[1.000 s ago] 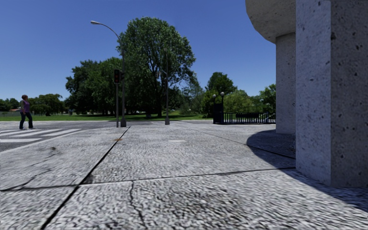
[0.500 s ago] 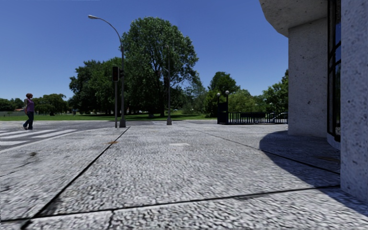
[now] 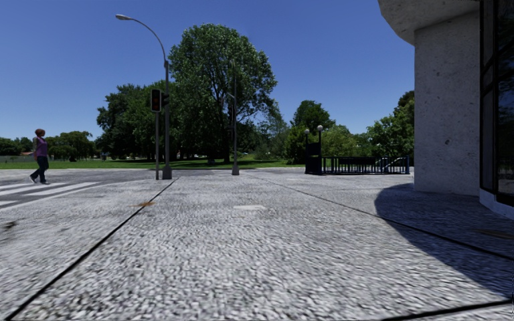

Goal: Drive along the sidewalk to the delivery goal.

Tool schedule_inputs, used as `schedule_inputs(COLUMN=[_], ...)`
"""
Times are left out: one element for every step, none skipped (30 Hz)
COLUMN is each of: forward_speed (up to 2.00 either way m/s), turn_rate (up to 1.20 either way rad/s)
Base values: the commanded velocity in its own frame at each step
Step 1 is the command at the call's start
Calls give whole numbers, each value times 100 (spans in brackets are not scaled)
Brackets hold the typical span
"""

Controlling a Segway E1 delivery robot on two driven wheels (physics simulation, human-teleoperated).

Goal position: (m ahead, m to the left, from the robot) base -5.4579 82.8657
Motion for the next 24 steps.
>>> schedule_inputs(forward_speed=[107, 107, 107, 107, 107, 107, 107, 107, 107, 107, 107, 107, 107, 107, 108, 109, 109, 109, 110, 116, 121, 121, 126, 131], turn_rate=[15, 16, 17, 19, 19, 23, 27, 29, 30, 30, 32, 33, 36, 36, 38, 40, 42, 42, 43, 44, 44, 44, 44, 44])
